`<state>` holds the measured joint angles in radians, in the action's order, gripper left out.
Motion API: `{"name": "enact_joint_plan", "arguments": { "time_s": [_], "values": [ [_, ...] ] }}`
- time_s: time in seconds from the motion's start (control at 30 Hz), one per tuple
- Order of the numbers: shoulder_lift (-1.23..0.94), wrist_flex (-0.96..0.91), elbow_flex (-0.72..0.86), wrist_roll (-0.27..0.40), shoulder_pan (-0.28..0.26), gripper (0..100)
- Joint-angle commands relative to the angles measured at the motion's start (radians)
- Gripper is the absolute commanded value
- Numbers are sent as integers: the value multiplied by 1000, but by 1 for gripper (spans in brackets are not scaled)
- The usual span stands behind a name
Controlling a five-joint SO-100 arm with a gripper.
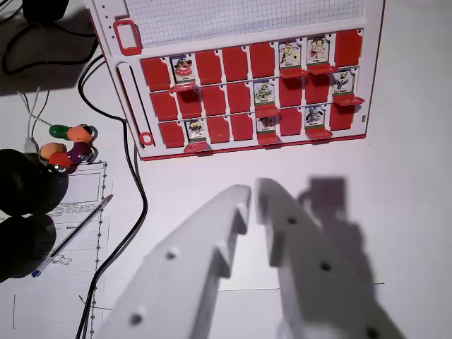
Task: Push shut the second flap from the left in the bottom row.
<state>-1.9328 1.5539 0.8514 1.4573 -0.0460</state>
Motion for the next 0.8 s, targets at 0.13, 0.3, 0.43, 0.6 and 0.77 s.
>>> {"name": "enact_joint_plan", "arguments": {
  "time_s": [0.13,0.3,0.43,0.6,0.77],
  "values": [
    [51,57,-152,-44,-106,0],
    [55,57,-155,-43,-97,0],
    [54,57,-153,-40,-86,0],
    [41,55,-123,-37,-84,0],
    [28,15,-46,-41,-81,0]
  ]
}}
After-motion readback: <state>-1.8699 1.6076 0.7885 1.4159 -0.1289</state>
